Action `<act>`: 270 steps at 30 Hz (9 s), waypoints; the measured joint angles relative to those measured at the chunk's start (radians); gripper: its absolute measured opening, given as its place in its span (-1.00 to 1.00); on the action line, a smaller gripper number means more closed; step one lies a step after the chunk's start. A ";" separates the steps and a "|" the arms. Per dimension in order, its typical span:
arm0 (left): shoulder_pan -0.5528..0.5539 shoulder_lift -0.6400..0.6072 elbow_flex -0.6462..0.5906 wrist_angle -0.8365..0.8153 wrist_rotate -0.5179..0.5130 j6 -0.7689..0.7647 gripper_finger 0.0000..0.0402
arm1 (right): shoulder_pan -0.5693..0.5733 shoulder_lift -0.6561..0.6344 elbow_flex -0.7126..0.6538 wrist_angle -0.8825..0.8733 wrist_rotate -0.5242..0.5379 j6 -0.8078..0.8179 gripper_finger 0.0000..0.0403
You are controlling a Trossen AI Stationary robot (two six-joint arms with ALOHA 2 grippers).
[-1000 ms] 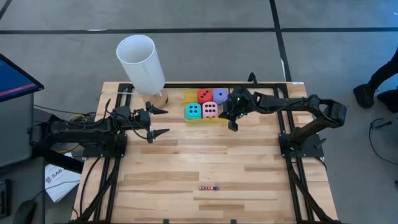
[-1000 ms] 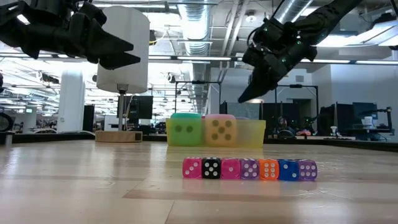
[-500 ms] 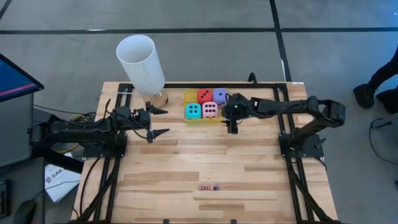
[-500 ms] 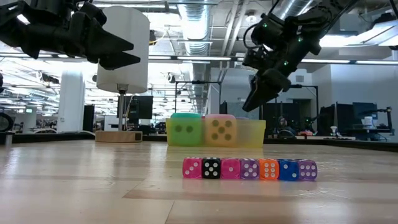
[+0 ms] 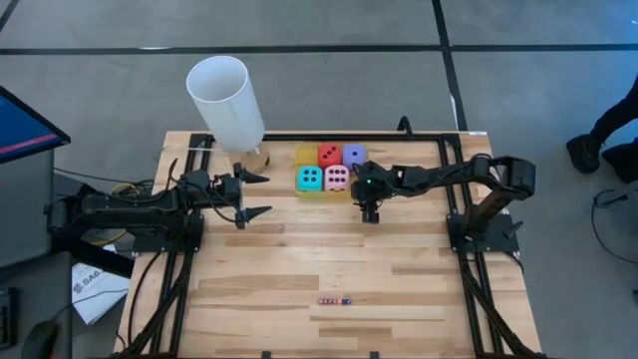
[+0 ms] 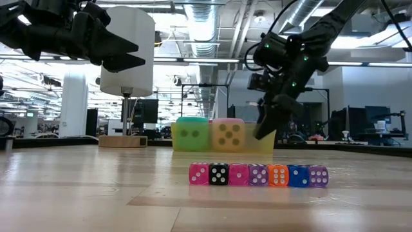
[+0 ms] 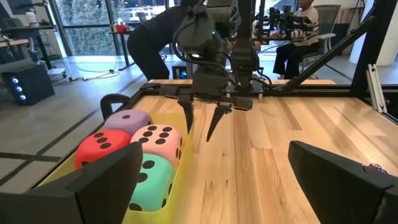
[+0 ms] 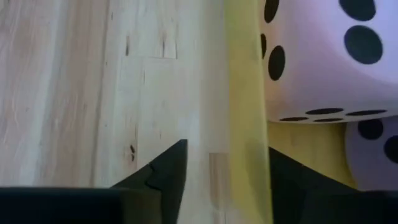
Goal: Pick & Place Dice
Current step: Adjust the yellow bin, then put the right small purple dice into the yellow bin
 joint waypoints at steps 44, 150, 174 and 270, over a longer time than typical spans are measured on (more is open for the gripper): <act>0.000 0.000 0.000 0.000 0.000 0.000 0.95 | 0.311 -0.003 0.002 -0.036 -0.001 0.308 -0.97; 0.000 0.000 0.001 0.000 0.000 0.000 0.95 | 0.051 -0.557 -0.304 0.522 0.029 0.235 -0.98; 0.000 0.000 0.000 0.000 0.000 0.000 0.95 | 0.048 -0.557 -0.304 0.497 0.025 0.070 -0.98; 0.009 -0.220 -0.193 0.049 -0.174 0.062 0.95 | 0.286 -0.496 -0.028 -0.027 0.181 0.378 -1.00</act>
